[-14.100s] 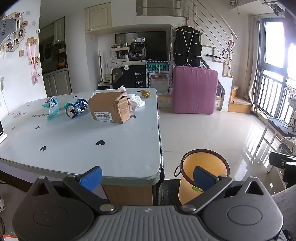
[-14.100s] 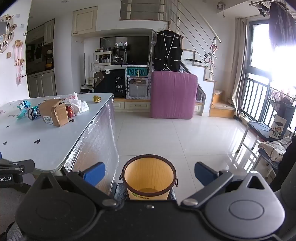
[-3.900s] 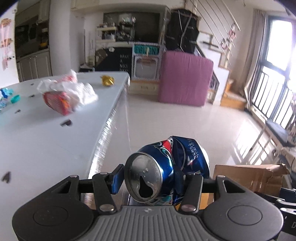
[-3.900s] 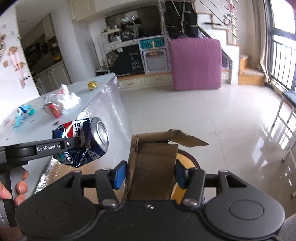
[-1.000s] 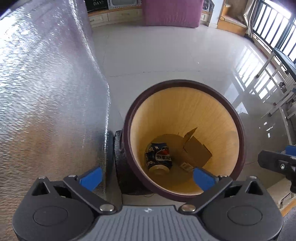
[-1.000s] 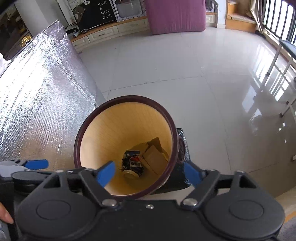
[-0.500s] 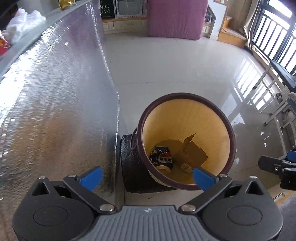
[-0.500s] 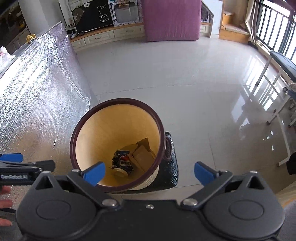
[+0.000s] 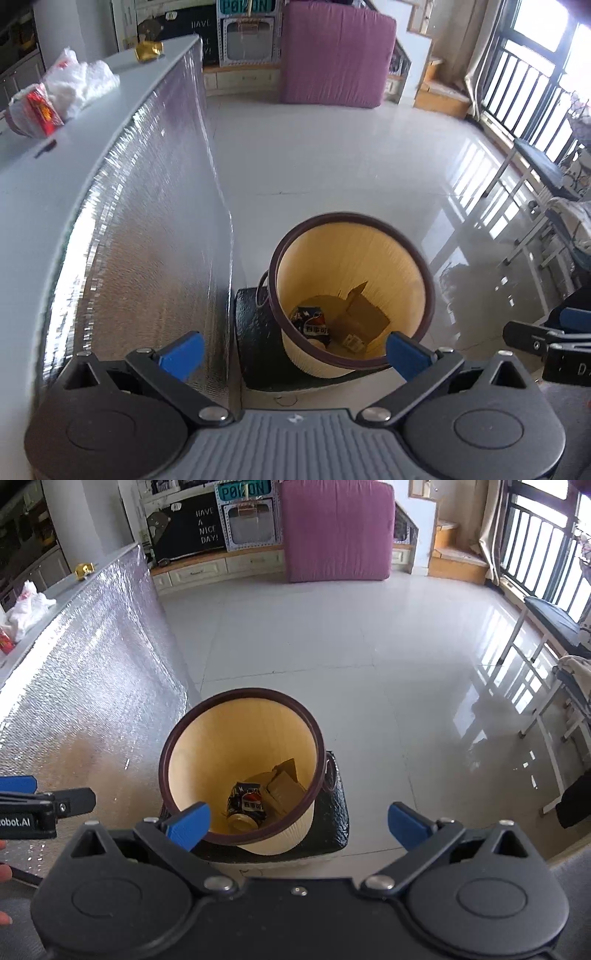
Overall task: Collect trash
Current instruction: 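Move the left tool back toward the blue-and-white snack wrapper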
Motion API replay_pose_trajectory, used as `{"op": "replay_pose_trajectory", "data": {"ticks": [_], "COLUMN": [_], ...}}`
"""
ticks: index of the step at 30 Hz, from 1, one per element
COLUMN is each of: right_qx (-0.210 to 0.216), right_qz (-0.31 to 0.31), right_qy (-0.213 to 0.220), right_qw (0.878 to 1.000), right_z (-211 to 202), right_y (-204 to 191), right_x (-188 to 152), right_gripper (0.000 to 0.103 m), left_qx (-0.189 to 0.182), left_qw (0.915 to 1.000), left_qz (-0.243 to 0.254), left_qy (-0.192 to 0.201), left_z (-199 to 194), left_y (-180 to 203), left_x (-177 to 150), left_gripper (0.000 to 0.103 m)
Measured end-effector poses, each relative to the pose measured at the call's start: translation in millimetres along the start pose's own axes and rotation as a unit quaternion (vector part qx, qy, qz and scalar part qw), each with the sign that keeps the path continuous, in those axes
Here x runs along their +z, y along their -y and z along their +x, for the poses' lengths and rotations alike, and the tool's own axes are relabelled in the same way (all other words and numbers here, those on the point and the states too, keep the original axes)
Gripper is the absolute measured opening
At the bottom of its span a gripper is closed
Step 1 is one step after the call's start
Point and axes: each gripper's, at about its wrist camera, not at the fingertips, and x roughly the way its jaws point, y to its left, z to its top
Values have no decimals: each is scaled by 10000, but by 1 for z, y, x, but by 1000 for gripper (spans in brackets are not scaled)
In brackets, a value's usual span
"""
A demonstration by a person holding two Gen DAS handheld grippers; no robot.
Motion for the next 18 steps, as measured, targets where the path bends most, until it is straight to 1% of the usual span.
{"op": "replay_pose_trajectory", "data": {"ticks": [9,14,18], "right_qx": [5,33,184], "right_qz": [-21,-79,-120], "right_qy": [522,895,1242], "right_qw": [9986,9959,9920], "right_z": [-57,-86,-108], "right_y": [-4,-12,-26], "right_x": [-11,-11,-9], "right_gripper": [103,103,103], "left_qx": [-232,-290,-252], "left_qw": [9977,9938,9892], "left_qz": [-6,-59,-182], "left_qy": [636,1070,1430], "left_z": [-61,-98,-125], "left_y": [-7,-17,-30], "left_x": [-6,-11,-9], "left_gripper": [103,103,103]}}
